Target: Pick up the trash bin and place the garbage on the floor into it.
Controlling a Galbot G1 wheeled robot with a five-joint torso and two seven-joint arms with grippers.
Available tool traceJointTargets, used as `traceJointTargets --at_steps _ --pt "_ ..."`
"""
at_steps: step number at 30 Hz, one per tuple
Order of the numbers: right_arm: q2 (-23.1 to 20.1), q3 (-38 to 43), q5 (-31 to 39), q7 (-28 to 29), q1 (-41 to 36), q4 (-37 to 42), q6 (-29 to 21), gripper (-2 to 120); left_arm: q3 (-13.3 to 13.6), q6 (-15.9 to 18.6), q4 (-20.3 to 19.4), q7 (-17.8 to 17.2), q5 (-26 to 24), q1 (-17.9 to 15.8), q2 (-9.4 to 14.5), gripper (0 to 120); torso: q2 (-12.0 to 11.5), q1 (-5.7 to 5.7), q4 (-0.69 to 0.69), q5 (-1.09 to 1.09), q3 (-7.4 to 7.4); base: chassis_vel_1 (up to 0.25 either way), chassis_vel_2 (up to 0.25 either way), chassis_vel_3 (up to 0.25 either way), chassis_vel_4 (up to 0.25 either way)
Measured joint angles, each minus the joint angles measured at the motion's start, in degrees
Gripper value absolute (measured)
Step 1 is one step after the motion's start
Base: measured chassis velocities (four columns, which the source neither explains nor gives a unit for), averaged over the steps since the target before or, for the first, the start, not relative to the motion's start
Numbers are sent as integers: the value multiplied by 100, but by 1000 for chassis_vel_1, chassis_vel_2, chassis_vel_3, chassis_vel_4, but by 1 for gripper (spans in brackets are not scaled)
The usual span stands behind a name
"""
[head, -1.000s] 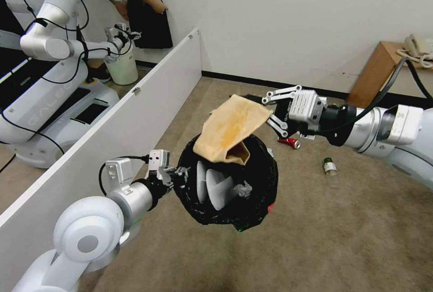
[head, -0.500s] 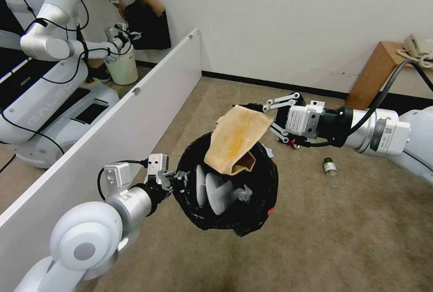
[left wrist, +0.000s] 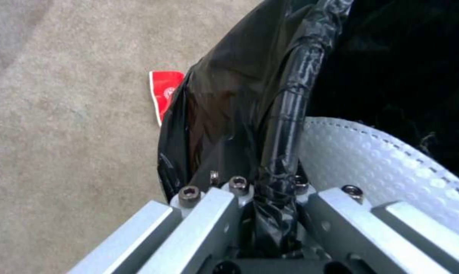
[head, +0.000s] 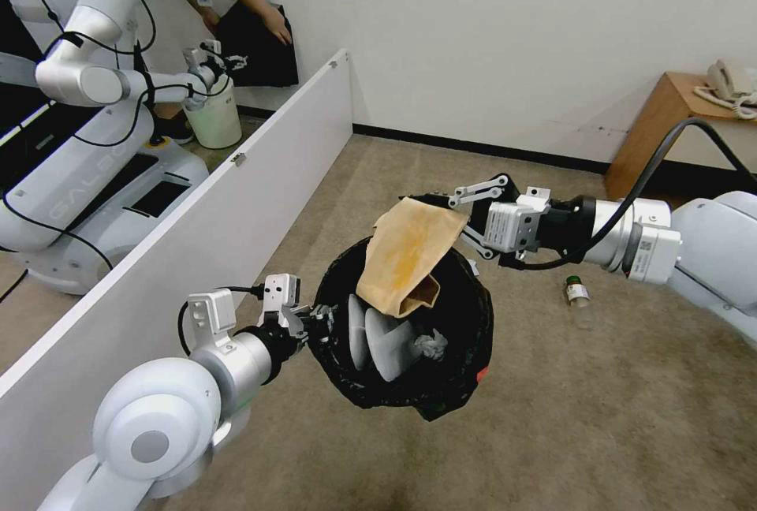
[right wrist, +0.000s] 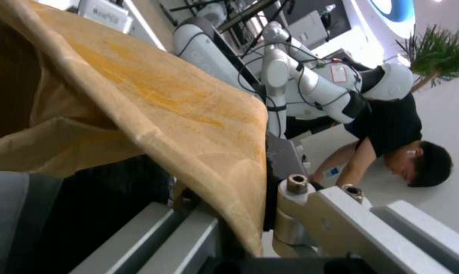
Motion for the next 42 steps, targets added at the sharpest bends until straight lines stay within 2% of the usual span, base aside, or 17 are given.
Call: traceJointTargets --at_steps 6,22,32,37,39,40,42 --pt "128 -26 -459 -174 9 -150 169 0 61 0 3 -59 24 13 -133 0 0 0 0 0 0 0 0 0 0" --pt "302 -65 -962 -594 -82 -321 329 0 53 1 39 -110 12 -4 -243 0 0 0 0 0 0 0 0 0 0" --pt "376 -58 -1155 -646 -173 -411 390 1 41 0 47 -113 6 3 -272 0 0 0 0 0 0 0 0 0 0" --pt "413 -61 -1234 -692 -171 -477 434 7 34 0 41 -115 -11 20 -284 0 0 0 0 0 0 0 0 0 0" --pt "442 -61 -1299 -705 -166 -512 441 19 27 1 28 -115 -33 22 -284 0 0 0 0 0 0 0 0 0 0" --pt "442 -61 -1299 -705 -166 -512 441 19 27 1 28 -115 -33 22 -284 0 0 0 0 0 0 0 0 0 0" --pt "475 -61 -1386 -705 -160 -551 450 32 29 0 25 -115 -57 23 -295 0 0 0 0 0 0 0 0 0 0"
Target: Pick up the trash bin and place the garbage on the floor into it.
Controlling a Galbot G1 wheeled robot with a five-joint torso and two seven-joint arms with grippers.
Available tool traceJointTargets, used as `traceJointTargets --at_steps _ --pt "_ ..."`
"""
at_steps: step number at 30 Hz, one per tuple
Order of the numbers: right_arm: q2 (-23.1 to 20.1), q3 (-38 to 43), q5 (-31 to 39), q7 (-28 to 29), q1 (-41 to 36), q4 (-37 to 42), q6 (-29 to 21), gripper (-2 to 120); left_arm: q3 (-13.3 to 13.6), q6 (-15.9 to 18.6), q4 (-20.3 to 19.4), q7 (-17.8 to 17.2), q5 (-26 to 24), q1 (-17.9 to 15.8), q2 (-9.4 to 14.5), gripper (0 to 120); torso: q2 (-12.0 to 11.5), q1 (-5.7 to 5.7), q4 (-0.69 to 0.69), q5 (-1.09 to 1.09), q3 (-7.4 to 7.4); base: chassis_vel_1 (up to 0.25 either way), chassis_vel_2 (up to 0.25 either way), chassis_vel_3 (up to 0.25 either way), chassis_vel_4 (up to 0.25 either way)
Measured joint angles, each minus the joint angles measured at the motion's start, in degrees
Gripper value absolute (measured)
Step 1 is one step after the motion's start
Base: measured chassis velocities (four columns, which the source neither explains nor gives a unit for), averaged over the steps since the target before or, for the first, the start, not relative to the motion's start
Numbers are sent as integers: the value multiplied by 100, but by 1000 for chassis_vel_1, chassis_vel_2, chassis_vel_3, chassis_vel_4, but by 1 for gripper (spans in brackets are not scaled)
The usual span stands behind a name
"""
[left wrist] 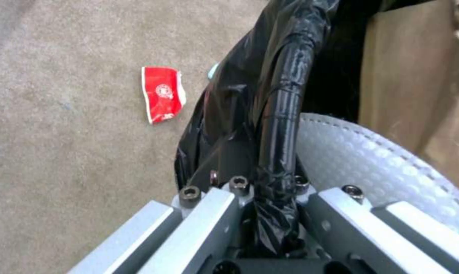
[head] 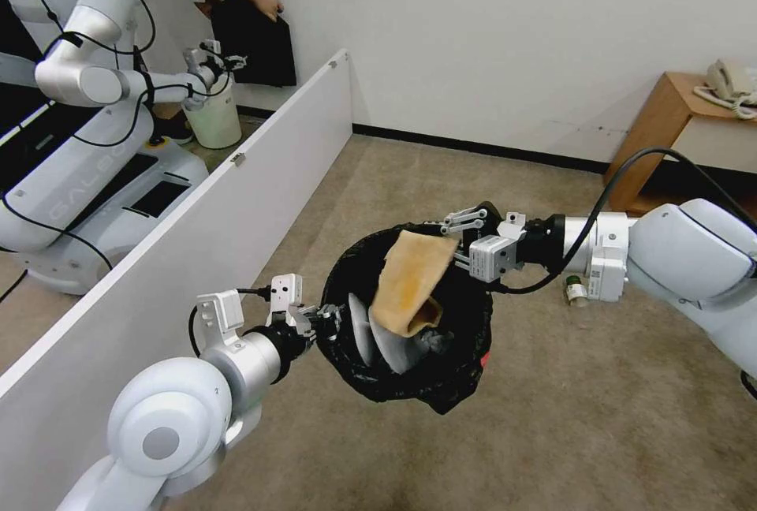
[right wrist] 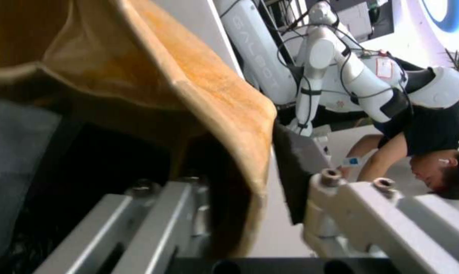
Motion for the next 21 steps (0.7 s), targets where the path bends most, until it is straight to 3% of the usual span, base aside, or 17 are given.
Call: traceJointTargets --at_steps 11,18,21 --pt "30 -13 -78 4 -2 -27 3 66 21 0 -2 0 -15 12 -32 0 0 0 0 0 0 0 0 0 0" --pt "8 -27 -80 -21 -11 -24 16 96 23 1 3 7 -25 -5 -42 0 0 0 0 0 0 0 0 0 0" --pt "-3 -27 -82 -49 -13 -19 32 100 23 2 2 11 -32 -5 -42 0 0 0 0 0 0 0 0 0 0"
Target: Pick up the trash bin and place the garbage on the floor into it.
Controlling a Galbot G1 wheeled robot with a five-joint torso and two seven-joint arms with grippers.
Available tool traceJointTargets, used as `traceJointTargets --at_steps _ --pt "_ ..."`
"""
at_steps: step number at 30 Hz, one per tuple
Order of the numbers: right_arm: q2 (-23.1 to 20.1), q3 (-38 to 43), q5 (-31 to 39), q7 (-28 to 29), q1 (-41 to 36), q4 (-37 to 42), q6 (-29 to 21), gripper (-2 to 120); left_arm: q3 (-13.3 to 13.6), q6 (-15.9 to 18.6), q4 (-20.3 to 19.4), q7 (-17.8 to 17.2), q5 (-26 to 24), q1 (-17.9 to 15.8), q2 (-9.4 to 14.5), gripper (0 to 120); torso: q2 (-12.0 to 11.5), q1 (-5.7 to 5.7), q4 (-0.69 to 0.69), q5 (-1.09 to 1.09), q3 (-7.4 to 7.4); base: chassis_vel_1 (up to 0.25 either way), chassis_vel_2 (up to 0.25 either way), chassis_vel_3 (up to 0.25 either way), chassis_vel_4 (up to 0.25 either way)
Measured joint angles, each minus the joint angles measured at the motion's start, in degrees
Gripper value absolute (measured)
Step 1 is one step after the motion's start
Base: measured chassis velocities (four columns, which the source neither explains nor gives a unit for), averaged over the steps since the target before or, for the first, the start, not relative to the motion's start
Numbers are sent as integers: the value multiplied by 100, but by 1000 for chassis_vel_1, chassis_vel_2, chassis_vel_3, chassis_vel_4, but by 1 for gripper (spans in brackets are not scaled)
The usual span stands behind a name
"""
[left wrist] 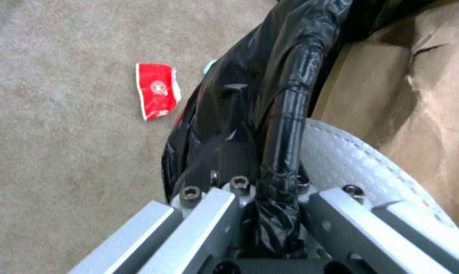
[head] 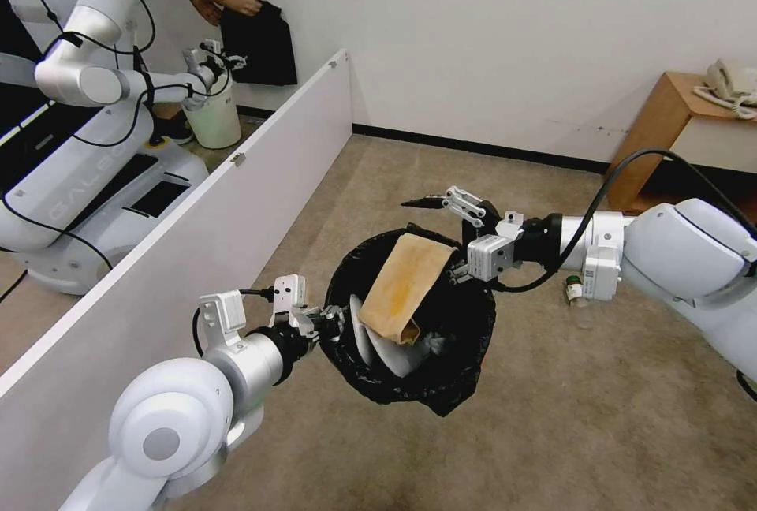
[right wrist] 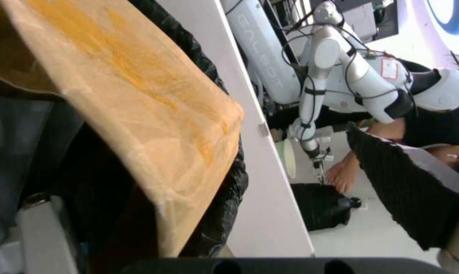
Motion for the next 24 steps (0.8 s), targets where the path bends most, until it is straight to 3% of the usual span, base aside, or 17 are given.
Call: traceJointTargets --at_steps 24 --pt "-262 150 64 -402 302 365 21 100 -7 -2 -7 -112 -147 35 -133 0 0 0 0 0 0 0 0 0 0"
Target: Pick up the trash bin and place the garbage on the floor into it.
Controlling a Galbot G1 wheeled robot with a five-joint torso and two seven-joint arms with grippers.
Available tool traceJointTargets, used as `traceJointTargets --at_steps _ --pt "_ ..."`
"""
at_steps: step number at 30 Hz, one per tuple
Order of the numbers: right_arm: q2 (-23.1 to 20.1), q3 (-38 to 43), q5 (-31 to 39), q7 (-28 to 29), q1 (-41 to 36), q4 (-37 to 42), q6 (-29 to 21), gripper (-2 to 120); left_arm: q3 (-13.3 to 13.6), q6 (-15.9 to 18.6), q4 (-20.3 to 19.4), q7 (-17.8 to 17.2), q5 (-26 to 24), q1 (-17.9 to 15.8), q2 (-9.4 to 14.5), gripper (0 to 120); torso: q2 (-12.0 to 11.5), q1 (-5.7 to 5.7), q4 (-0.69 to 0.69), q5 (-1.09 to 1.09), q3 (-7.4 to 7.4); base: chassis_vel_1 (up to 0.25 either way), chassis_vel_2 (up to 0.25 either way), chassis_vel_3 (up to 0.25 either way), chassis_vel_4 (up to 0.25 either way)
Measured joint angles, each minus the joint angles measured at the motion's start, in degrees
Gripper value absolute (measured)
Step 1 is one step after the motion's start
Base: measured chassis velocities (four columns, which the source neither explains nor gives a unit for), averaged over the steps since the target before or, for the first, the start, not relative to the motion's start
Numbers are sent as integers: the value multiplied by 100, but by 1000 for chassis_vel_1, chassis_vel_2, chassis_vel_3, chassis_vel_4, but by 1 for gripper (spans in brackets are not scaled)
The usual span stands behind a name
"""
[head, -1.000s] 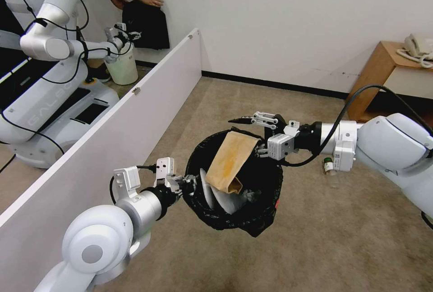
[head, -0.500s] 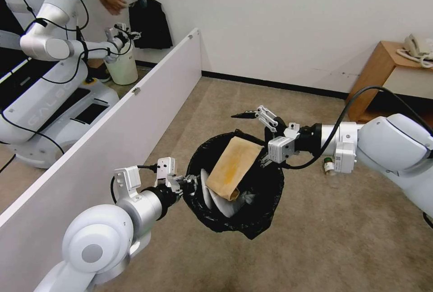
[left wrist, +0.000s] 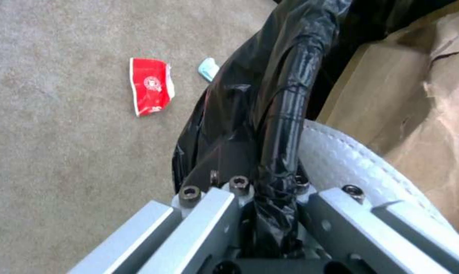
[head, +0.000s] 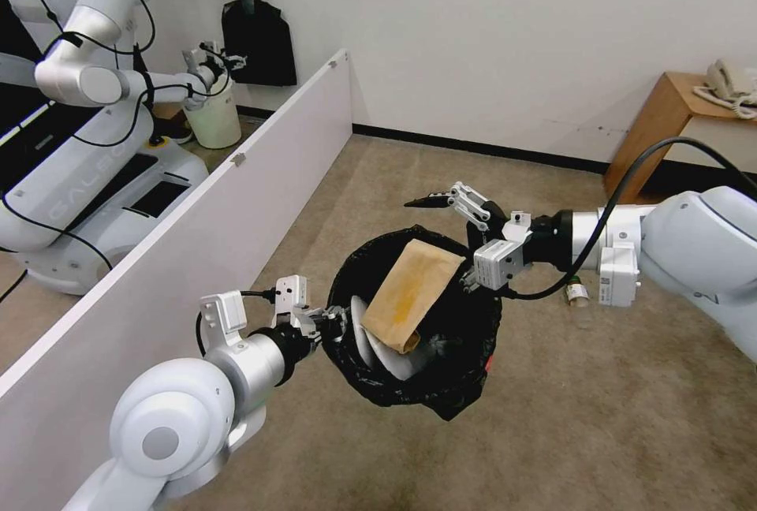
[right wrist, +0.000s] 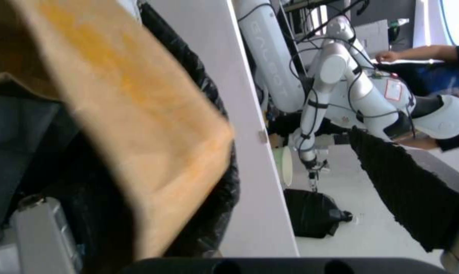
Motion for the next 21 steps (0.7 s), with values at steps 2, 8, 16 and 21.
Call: traceJointTargets --at_steps 2,8,16,21 --pt "-44 26 54 -24 43 48 -28 100 1 -1 -2 -16 2 1 -3 0 0 0 0 0 0 0 0 0 0" --pt "-159 104 153 -90 101 148 -41 100 46 0 -7 -101 2 9 -42 0 0 0 0 0 0 0 0 0 0" --pt "-318 238 142 -292 293 263 19 100 120 -1 -57 -331 -186 -19 -61 0 0 0 0 0 -1 0 0 0 0" --pt "-399 250 167 -301 259 289 23 100 129 -1 -60 -367 -194 -7 -75 0 0 0 -1 -1 0 0 0 0 0"
